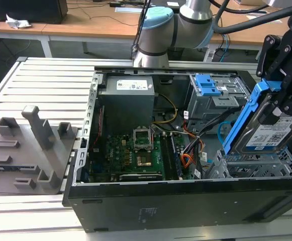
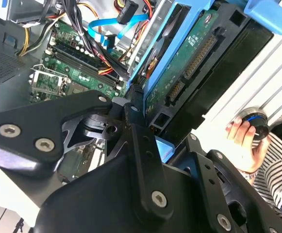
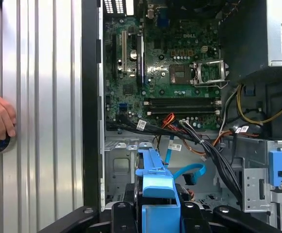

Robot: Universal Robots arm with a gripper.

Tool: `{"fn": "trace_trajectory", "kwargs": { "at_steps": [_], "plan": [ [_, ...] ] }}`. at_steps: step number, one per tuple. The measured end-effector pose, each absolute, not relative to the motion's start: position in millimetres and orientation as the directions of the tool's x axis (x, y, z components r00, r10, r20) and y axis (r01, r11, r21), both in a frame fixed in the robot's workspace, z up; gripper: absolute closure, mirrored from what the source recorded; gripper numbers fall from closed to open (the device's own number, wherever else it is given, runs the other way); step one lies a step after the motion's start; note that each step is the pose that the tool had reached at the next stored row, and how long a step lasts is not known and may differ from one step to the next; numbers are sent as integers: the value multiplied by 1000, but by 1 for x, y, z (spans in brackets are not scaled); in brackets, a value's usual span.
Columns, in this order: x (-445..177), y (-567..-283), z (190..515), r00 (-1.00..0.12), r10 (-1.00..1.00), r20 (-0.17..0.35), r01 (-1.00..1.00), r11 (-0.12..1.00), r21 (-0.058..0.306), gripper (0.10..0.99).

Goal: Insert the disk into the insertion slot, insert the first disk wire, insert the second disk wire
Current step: 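Insert the disk into the insertion slot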

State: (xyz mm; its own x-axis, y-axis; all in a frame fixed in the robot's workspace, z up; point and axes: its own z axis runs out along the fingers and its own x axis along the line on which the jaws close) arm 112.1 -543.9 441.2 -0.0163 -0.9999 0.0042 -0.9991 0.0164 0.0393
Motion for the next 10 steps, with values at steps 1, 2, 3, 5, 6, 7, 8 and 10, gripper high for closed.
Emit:
{"fn": "trace_trajectory", "kwargs": {
  "at_steps": [1,2,3,5,6,7,8,10],
  "plan": [
    [112,-544,440,-16,-1000,4,-999,17,39,722],
    [113,-544,438,-16,-1000,4,-999,16,39,722],
    [113,-544,437,-16,-1000,4,-999,16,39,722],
    [113,-544,436,-16,-1000,4,-999,16,39,722],
    [113,-544,434,-16,-1000,4,-999,16,39,722],
    [113,-544,433,-16,-1000,4,-999,16,39,722],
    [113,-544,432,-13,-1000,4,-999,13,39,722],
    [113,-544,430,-6,-1000,5,-999,6,39,722]
  ]
}}
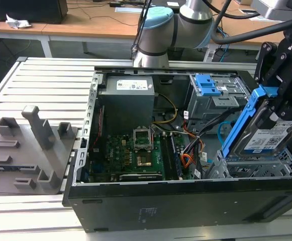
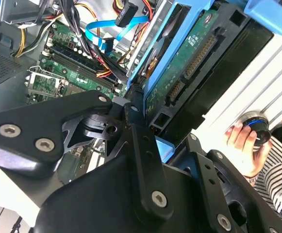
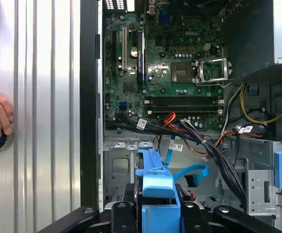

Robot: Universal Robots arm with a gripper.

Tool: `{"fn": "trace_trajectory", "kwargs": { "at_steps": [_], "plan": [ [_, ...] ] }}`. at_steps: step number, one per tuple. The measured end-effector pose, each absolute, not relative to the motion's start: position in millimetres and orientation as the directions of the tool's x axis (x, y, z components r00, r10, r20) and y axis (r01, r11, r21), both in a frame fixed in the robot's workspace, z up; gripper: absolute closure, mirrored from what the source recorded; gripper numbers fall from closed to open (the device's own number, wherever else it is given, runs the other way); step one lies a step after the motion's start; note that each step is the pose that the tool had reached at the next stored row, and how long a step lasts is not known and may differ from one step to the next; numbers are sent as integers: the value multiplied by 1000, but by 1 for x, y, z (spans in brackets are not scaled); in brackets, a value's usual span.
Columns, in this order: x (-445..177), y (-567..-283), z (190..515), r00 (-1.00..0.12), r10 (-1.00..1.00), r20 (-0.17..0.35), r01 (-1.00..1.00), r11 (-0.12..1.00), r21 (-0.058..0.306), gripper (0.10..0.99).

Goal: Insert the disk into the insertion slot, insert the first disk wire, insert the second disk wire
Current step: 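Insert the disk into the insertion slot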

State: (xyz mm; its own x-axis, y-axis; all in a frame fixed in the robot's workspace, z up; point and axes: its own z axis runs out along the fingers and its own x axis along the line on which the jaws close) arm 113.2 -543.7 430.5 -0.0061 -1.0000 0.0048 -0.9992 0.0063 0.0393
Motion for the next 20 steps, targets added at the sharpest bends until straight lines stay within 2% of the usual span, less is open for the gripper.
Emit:
{"fn": "trace_trajectory", "kwargs": {
  "at_steps": [20],
  "plan": [
    [113,-544,401,-6,-1000,5,-999,6,39,722]
  ]
}}
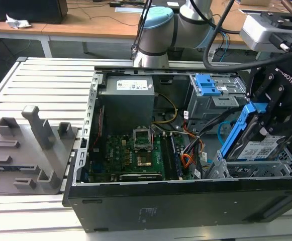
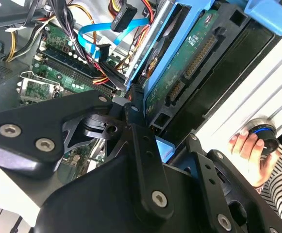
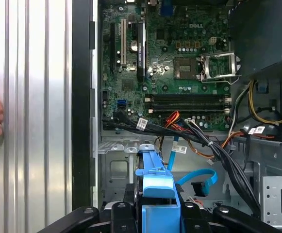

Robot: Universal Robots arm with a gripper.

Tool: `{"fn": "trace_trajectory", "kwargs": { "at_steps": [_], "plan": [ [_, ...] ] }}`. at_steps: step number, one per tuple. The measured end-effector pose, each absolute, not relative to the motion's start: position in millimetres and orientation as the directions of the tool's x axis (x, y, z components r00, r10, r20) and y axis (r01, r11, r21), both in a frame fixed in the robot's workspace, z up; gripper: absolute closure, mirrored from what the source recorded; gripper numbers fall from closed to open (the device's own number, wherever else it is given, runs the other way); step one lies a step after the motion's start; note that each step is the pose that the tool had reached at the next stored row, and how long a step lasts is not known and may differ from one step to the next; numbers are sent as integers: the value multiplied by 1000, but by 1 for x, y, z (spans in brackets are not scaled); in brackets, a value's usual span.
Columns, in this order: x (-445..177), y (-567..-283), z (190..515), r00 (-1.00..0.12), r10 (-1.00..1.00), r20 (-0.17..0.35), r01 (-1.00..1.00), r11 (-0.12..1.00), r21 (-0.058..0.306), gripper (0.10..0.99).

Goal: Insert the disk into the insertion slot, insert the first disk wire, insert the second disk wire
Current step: 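Insert the disk into the insertion slot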

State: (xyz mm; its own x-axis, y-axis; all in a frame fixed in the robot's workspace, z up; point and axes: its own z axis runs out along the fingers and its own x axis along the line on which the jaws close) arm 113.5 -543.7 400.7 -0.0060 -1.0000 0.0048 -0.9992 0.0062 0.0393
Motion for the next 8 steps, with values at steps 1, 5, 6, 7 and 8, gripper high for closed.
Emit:
{"fn": "trace_trajectory", "kwargs": {
  "at_steps": [1,5,6,7,8],
  "plan": [
    [113,-544,401,-6,-1000,5,-999,6,39,722],
    [113,-544,400,-6,-1000,5,-999,6,39,722],
    [113,-544,400,-6,-1000,5,-999,6,39,722],
    [113,-544,400,-6,-1000,5,-999,6,39,722],
    [113,-544,400,-6,-1000,5,-999,6,39,722]
  ]
}}
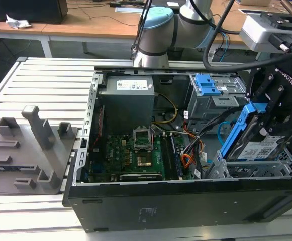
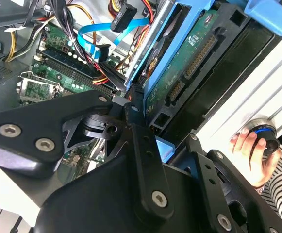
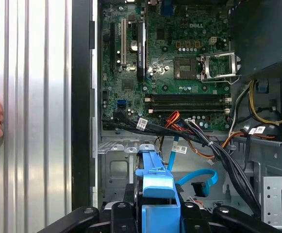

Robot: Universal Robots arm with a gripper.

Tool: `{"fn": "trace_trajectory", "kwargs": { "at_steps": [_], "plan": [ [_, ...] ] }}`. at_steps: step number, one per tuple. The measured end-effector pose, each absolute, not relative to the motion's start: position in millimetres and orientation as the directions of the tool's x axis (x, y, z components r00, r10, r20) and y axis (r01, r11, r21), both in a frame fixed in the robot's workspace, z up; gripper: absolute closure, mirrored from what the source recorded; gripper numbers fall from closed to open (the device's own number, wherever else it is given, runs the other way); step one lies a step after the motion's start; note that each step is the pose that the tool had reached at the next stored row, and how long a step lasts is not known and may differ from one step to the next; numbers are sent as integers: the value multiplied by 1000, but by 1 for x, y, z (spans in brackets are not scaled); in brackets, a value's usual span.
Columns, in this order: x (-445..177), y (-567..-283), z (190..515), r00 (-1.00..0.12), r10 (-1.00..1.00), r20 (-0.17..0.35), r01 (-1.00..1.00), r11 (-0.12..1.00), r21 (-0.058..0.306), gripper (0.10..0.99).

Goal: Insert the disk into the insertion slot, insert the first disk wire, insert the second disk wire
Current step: 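Insert the disk into the insertion slot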

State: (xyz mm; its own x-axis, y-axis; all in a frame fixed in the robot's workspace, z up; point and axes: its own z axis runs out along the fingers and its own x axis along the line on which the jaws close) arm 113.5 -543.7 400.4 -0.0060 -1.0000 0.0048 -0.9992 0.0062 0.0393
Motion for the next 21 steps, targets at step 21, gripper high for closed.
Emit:
{"fn": "trace_trajectory", "kwargs": {
  "at_steps": [21],
  "plan": [
    [113,-544,400,-6,-1000,5,-999,6,39,980]
  ]
}}
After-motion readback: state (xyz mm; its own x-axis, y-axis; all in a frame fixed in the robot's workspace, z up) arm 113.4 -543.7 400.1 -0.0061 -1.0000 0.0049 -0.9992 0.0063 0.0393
